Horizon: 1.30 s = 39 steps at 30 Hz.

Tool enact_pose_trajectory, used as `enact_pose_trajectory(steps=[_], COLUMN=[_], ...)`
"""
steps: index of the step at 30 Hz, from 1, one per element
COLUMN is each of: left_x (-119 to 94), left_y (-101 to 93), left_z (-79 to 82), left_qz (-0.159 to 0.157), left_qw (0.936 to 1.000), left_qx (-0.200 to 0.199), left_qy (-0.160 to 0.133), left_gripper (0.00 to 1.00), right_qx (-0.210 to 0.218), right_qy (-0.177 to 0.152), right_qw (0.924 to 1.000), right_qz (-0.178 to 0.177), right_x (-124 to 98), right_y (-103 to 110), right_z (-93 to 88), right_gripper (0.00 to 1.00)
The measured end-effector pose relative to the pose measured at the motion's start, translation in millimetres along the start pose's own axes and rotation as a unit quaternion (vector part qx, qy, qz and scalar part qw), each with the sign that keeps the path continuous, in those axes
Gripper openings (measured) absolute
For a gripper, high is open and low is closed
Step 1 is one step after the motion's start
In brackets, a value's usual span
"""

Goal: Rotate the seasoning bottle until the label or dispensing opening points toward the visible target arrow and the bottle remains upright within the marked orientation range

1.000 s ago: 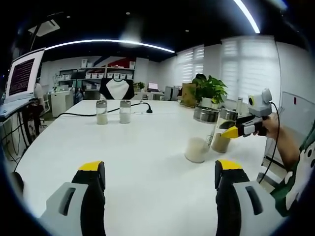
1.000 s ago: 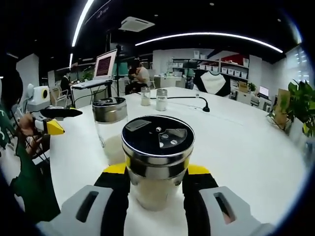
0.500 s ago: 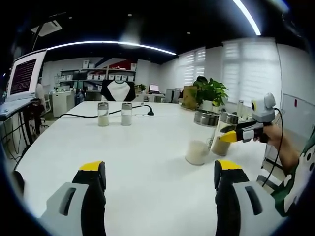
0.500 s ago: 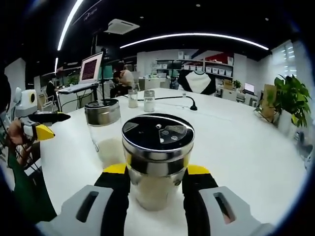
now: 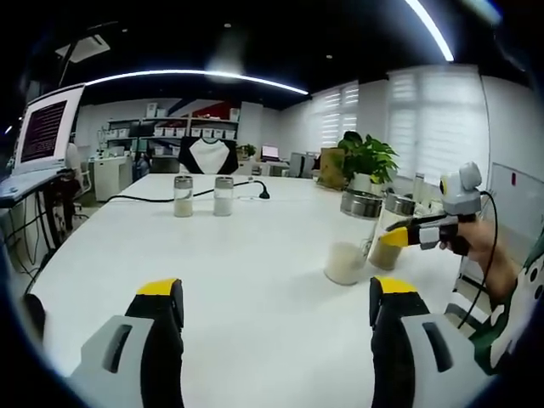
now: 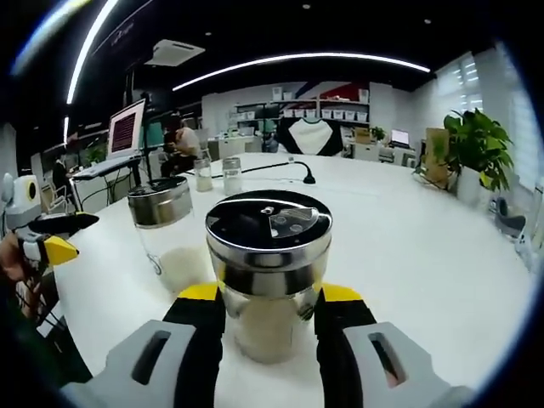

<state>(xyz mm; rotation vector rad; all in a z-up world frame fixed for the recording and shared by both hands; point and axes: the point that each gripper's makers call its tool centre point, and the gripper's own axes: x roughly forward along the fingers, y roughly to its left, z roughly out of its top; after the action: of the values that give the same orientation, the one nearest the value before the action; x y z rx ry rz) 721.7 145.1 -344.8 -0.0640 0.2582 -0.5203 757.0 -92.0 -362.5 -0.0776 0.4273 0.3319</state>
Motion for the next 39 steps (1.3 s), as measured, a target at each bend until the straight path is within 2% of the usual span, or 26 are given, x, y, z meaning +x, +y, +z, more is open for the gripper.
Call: enact_pose_trajectory(steps=[16, 39], left_x=[1.1, 0.5], left_y=[-3.3, -2.2], left_z=[-1.7, -1.5], left_qz=[-0.001, -0.002], left_qw=[1.0, 1.0], left_qx=[0.002, -0.002], left_qy=[0.005, 0.002], left_gripper=[0.96, 0.95], right_qx=[0.005, 0.001], right_qy=[0.003, 0.014], right_qw=[0.9997, 0.9996], right_qz=[-0.026, -0.023], right_x=[-0.2, 0.8], right_y=[-2.1, -0.9], right_z=[-2.3, -5.6], right_gripper=[0.4, 0.41])
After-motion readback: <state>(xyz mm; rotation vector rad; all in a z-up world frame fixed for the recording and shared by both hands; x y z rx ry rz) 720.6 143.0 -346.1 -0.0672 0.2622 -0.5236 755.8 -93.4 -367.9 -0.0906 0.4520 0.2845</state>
